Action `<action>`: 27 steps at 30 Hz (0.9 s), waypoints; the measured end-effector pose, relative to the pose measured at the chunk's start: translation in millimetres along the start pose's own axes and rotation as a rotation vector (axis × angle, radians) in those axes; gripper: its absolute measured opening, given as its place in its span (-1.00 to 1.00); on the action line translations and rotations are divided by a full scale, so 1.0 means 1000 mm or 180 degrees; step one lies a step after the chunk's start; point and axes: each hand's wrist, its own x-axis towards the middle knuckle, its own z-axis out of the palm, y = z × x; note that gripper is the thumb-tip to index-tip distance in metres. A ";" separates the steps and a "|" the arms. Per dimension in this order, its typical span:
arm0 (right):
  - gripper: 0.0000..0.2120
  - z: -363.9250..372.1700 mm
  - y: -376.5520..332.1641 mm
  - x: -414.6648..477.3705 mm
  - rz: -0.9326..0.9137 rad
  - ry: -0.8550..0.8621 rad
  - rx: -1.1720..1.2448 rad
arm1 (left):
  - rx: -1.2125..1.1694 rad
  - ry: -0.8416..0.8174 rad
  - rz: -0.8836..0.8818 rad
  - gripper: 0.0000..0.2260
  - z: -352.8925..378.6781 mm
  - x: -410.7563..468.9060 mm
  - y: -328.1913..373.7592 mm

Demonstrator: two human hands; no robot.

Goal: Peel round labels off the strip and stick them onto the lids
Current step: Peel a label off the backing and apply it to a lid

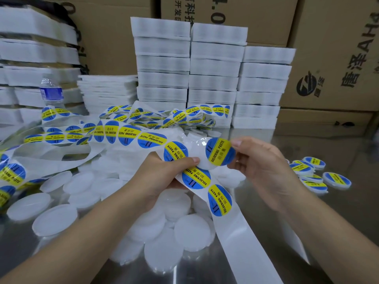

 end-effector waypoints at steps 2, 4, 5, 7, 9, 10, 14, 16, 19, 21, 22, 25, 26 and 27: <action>-0.86 0.002 0.002 0.000 0.0051 0.0013 -0.0078 | 0.0017 0.0030 -0.0006 -0.71 0.001 0.000 0.000; -0.84 0.002 0.003 0.000 0.0096 0.0028 -0.0090 | 0.0028 0.0009 -0.0006 -0.75 0.001 0.000 0.001; -0.82 0.002 0.004 0.001 0.0115 0.0041 -0.0103 | 0.0036 -0.0015 -0.0002 -0.78 0.001 0.000 0.001; -0.81 0.001 0.004 0.001 0.0123 0.0040 -0.0154 | 0.0077 -0.0052 0.0022 -0.78 0.002 0.000 0.000; -0.80 0.001 0.004 0.001 0.0138 0.0036 -0.0159 | 0.0118 -0.0073 0.0038 -0.75 0.002 0.000 -0.001; -0.80 0.001 0.003 0.001 0.0163 0.0051 -0.0153 | 0.0134 -0.0075 0.0034 -0.74 0.002 0.000 -0.001; -0.81 0.000 0.003 0.001 0.0219 0.0074 -0.0224 | 0.0131 -0.0087 0.0048 -0.77 0.002 0.000 -0.002; -0.76 0.000 0.003 0.001 0.0231 0.0089 -0.0282 | 0.0128 -0.0098 0.0073 -0.80 0.001 0.000 -0.002; -0.73 0.001 0.002 0.001 0.0228 0.0103 -0.0372 | 0.0149 -0.0110 0.0084 -0.80 0.001 0.000 -0.002; -0.75 0.001 0.003 0.000 0.0227 0.0117 -0.0422 | 0.0170 -0.0096 0.0075 -0.79 0.002 -0.001 -0.002; -0.77 0.001 0.002 0.000 0.0222 0.0119 -0.0465 | 0.0178 -0.0083 0.0071 -0.79 0.002 -0.001 -0.002; -0.81 0.002 0.002 -0.001 0.0164 0.0134 -0.0646 | 0.0208 -0.0027 0.0065 -0.80 0.003 -0.001 -0.001; -0.78 0.002 0.002 -0.001 0.0151 0.0149 -0.0710 | 0.0218 -0.0020 0.0066 -0.80 0.003 -0.001 -0.001; -0.76 0.002 0.003 -0.001 0.0148 0.0159 -0.0761 | 0.0224 -0.0021 0.0075 -0.79 0.003 -0.001 -0.001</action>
